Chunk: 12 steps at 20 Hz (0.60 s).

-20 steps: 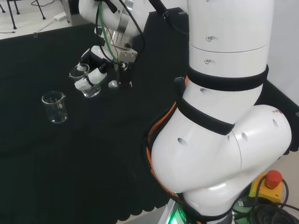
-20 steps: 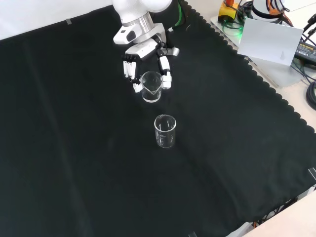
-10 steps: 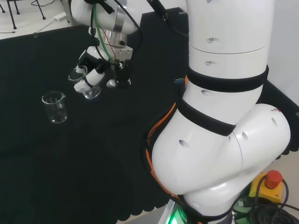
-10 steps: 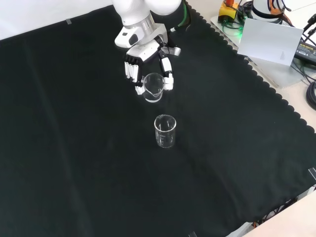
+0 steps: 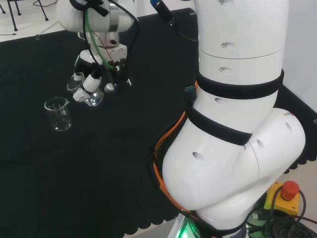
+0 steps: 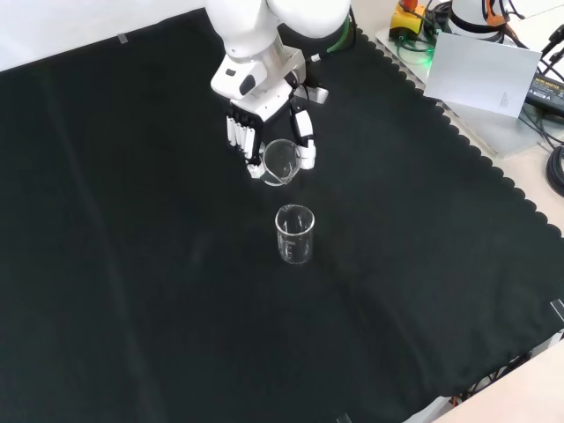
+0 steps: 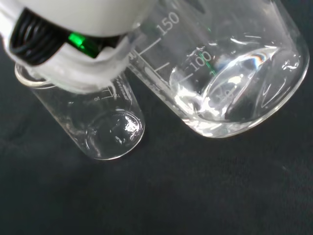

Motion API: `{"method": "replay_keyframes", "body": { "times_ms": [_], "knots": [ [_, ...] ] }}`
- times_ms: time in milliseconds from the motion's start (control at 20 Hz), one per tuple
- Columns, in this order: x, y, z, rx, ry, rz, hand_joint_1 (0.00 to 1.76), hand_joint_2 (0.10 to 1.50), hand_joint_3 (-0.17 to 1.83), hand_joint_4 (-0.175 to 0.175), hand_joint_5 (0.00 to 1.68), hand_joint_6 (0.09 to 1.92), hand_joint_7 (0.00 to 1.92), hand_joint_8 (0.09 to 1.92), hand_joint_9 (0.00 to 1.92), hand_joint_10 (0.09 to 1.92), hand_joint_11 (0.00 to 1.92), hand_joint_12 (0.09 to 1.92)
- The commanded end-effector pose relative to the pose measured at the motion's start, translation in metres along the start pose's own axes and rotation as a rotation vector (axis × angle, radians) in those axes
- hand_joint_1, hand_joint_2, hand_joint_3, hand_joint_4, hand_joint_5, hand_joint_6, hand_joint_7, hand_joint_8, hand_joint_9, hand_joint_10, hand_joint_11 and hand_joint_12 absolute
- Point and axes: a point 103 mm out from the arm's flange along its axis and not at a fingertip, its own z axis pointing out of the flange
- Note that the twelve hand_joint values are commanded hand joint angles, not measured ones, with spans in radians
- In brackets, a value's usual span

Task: Pour the water from the handheld beaker into the one on the table.

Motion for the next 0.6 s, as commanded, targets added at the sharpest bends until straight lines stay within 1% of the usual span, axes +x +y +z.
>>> {"method": "replay_keyframes", "body": {
  "times_ms": [50, 300, 600],
  "knots": [
    [0.027, 0.01, -0.005, 0.045, -0.138, -0.013, 1.13, 0.6, 0.93, 0.011, 1.11, 1.1, 1.43, 0.93, 1.22, 1.05, 1.07, 0.94],
    [0.039, 0.015, -0.009, 0.073, -0.244, 0.005, 1.13, 0.6, 0.94, 0.01, 1.11, 1.1, 1.43, 0.94, 1.22, 1.06, 1.07, 0.95],
    [0.046, 0.018, -0.012, 0.086, -0.312, 0.04, 1.13, 0.6, 0.95, 0.007, 1.1, 1.12, 1.43, 0.95, 1.22, 1.07, 1.08, 0.95]
  ]
}}
